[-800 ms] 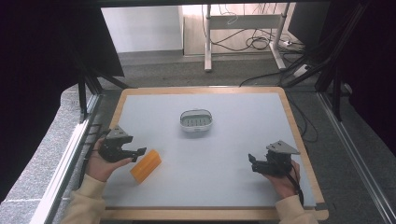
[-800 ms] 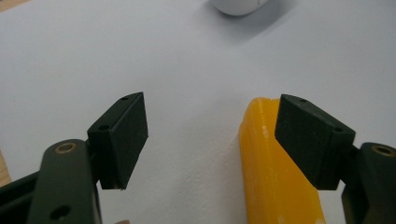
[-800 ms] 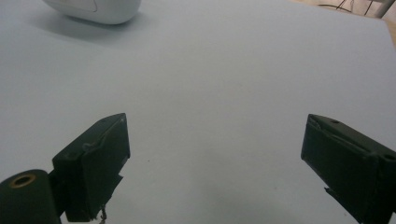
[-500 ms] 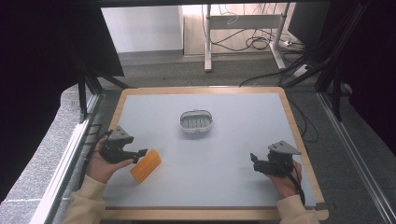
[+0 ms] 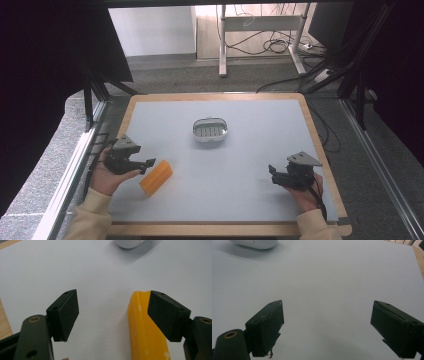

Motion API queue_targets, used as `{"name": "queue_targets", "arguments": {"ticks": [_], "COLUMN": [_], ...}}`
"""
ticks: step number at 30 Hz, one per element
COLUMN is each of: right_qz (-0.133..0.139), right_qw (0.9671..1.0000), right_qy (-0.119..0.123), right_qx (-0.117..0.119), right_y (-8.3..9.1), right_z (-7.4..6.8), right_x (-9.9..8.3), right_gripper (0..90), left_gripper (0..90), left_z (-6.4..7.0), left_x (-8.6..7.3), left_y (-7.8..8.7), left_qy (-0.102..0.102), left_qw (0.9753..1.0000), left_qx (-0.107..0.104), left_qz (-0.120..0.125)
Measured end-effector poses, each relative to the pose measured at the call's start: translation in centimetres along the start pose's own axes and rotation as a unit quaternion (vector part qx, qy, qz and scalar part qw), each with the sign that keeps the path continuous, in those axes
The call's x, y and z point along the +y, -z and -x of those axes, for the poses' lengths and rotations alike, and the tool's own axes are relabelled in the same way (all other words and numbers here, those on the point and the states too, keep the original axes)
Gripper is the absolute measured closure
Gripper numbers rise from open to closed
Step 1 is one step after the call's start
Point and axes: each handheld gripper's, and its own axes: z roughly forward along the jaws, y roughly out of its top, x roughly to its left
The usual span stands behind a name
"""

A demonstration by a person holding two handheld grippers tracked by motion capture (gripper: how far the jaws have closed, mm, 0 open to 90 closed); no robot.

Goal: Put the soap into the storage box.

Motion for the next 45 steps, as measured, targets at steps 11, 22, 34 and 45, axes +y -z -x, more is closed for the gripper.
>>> {"name": "queue_targets", "arguments": {"ticks": [11, 22, 34, 45], "right_qz": [-0.004, -0.004, -0.005, -0.008], "right_qw": [1.0000, 1.0000, 1.0000, 1.0000], "right_qy": [0.002, -0.002, -0.001, 0.003], "right_qx": [-0.001, -0.002, -0.005, -0.005], "right_y": [0.0, 0.0, -0.1, -0.2], "right_z": [-0.1, -0.1, -0.1, -0.2], "right_x": [0.0, 0.0, -0.1, -0.1], "right_gripper": [12.1, 12.4, 12.3, 12.3], "left_gripper": [25.8, 25.6, 25.2, 24.0], "left_z": [0.0, 1.0, 1.9, 3.3], "left_x": [0.1, 1.0, 1.3, 1.6], "left_y": [0.7, 1.5, 1.0, 0.1], "left_qy": [0.007, -0.003, -0.008, -0.020], "left_qw": [0.9999, 0.9999, 0.9993, 0.9981], "left_qx": [-0.009, -0.016, -0.027, -0.030], "left_qz": [0.004, -0.001, -0.024, -0.049]}}
